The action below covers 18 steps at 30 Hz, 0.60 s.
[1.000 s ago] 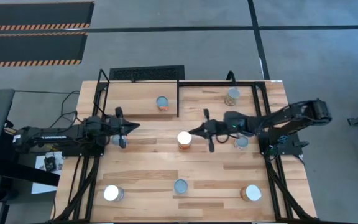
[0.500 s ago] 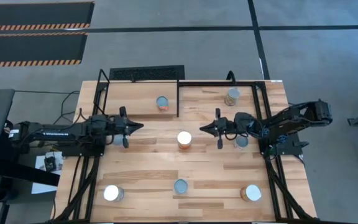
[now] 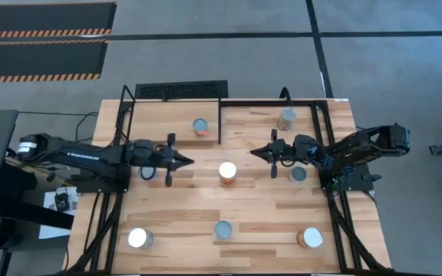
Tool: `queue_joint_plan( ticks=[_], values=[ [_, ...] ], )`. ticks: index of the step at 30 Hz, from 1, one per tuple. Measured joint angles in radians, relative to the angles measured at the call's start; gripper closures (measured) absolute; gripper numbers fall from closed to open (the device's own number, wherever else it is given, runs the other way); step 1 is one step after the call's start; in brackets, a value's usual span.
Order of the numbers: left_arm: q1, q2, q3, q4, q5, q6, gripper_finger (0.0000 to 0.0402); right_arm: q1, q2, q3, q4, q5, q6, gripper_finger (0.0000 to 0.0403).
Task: Pick and place cans onto a shelf
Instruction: Put the top canned corn on the shelf
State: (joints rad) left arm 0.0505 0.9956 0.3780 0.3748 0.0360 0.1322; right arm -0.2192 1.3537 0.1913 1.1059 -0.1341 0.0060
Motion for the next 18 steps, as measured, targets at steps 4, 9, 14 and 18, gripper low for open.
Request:
queue_joint_plan(
  ticks=[4, 9, 14, 18],
  values=[
    [-0.013, 0.157, 0.099, -0.01, 0.086, 0.01, 0.0401, -0.003, 0.0, 0.0, -0.025, -0.021, 0.002, 0.0392],
    [-0.079, 0.337, 0.251, -0.045, 0.089, 0.06, 0.04, -0.042, 0.0, 0.008, -0.021, -0.048, -0.038, 0.0388],
    [-0.153, 0.475, 0.445, -0.299, -0.046, 0.091, 0.0368, -0.115, 0.0, 0.027, -0.018, -0.154, -0.062, 0.0387],
    [-0.2, 0.581, 0.558, -0.405, -0.205, 0.097, 0.0322, -0.153, 0.0, 0.027, -0.03, -0.201, -0.059, 0.0388]
  ],
)
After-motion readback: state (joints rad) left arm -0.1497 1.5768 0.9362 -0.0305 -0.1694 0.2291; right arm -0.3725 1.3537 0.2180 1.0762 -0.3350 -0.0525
